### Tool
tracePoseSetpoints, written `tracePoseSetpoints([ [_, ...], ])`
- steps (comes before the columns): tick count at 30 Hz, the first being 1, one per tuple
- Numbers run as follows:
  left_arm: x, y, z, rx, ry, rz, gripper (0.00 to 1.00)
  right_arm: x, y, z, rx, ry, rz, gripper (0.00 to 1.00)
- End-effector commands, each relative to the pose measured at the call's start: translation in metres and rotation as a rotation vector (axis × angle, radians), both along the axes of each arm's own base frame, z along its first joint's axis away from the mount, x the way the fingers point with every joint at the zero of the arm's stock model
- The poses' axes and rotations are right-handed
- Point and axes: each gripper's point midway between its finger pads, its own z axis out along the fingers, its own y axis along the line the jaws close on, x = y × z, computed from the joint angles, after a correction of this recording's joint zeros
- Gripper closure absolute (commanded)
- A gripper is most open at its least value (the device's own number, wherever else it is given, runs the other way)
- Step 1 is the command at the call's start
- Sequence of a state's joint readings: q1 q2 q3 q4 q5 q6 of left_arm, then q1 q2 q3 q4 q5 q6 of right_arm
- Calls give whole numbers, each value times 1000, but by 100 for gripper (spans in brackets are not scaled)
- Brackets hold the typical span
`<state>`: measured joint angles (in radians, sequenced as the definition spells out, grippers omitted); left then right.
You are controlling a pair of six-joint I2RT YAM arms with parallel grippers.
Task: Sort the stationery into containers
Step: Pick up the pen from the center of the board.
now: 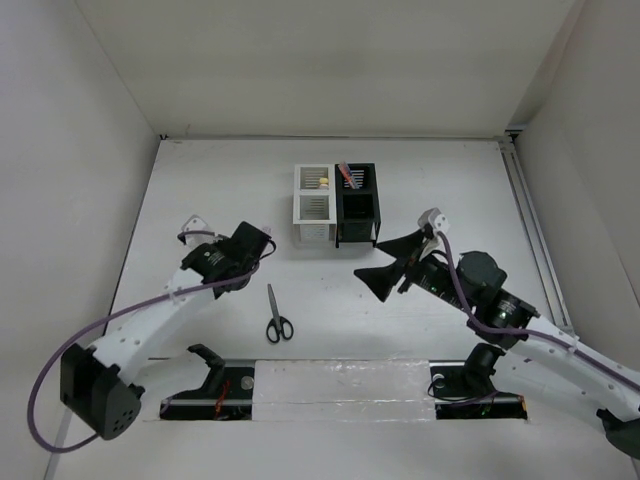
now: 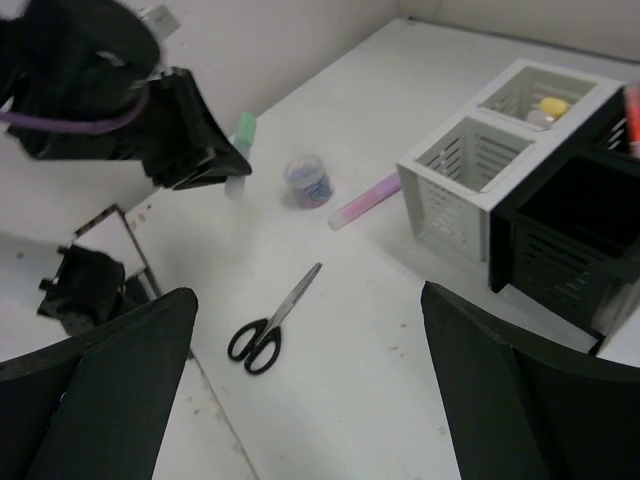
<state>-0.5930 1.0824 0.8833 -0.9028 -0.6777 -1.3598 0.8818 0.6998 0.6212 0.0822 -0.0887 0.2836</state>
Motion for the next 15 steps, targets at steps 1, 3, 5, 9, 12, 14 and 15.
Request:
tracePoseSetpoints([
  [1, 21, -19, 45, 32, -192, -233, 100, 27, -26, 42, 122, -28, -196, 0],
  [3, 31, -63, 58, -39, -289, -499, 100, 36, -21, 58, 128, -29, -171, 0],
  [5, 35, -94, 88, -133, -431, -638, 100, 50, -9, 52, 98, 5, -150, 0],
  [9, 23, -138, 143, -199, -690, -951, 100, 76, -2, 54, 85, 69, -142, 0],
  [12, 4, -153, 184, -234, -928, -1094, 100, 87, 8, 60, 75, 78, -89, 0],
  [14, -9, -165, 196, -269, -1020, -1188, 100, 84, 15, 68, 82, 63, -15, 0],
  [15, -14, -170, 202, -283, -1059, -1220, 100, 85, 16, 74, 86, 54, 8, 0],
])
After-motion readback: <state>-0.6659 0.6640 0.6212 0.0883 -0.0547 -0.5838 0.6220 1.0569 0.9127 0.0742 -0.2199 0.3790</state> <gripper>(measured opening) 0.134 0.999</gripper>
